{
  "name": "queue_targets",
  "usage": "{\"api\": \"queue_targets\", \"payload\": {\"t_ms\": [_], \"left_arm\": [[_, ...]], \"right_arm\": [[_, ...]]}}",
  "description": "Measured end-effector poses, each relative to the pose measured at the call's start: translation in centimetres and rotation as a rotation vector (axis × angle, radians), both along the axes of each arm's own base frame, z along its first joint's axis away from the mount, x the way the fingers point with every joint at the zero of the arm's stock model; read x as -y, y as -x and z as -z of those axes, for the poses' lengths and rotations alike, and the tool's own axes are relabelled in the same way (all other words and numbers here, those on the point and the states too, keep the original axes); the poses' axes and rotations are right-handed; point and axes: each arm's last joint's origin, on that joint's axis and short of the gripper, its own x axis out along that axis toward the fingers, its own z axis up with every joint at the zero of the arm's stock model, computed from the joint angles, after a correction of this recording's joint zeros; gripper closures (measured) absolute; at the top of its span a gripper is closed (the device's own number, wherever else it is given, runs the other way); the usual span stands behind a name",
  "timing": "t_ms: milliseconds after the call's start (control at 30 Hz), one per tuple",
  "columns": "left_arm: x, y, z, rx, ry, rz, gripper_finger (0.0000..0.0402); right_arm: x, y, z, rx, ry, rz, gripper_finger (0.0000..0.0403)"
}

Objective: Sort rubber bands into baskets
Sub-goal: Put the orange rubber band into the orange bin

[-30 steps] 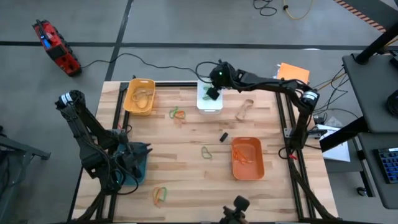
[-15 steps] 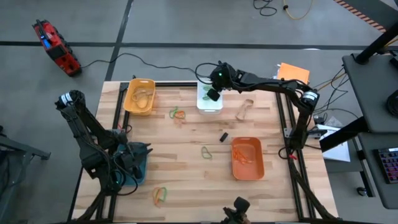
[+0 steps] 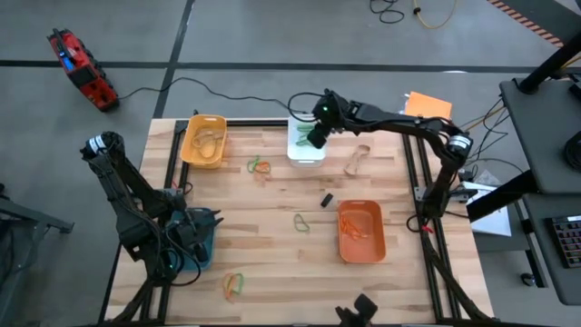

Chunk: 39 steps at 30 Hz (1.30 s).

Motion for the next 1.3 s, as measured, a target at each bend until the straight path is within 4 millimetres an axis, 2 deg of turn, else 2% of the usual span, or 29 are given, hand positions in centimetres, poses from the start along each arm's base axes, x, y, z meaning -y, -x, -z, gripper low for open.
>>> {"api": "queue_targets", "payload": {"t_ms": [167, 300, 667, 833, 1033, 1300], "left_arm": [[0.0, 0.0, 0.0, 0.003, 0.006, 0.0, 0.0325], [0.1, 0.0, 0.0, 0.004, 0.008, 0.0, 0.0325], [-0.3, -0.9, 0.0, -0.011, 0.063, -0.04, 0.0325], [-0.7, -2.4, 0.3, -0.136, 0.235, -0.044, 0.0325], [-1.5, -4.7, 0.5, -0.292, 0.387, -0.009, 0.0325], [-3.3, -8.2, -0.1, -0.375, 0.285, 0.135, 0.0325]], "right_arm": [[-1.3, 1.5, -0.9, -0.047, -0.099, 0.069, 0.027], [-3.1, 2.0, -1.5, -0.096, -0.146, 0.063, 0.0273], [-11.2, -0.1, -2.6, -0.1, -0.148, -0.152, 0.028], [-14.7, -0.9, -2.6, -0.113, -0.137, -0.265, 0.0275], [-17.9, -1.3, -2.6, -0.126, -0.127, -0.367, 0.0277], [-21.4, -0.7, -2.0, -0.16, -0.122, -0.472, 0.0268]]}}
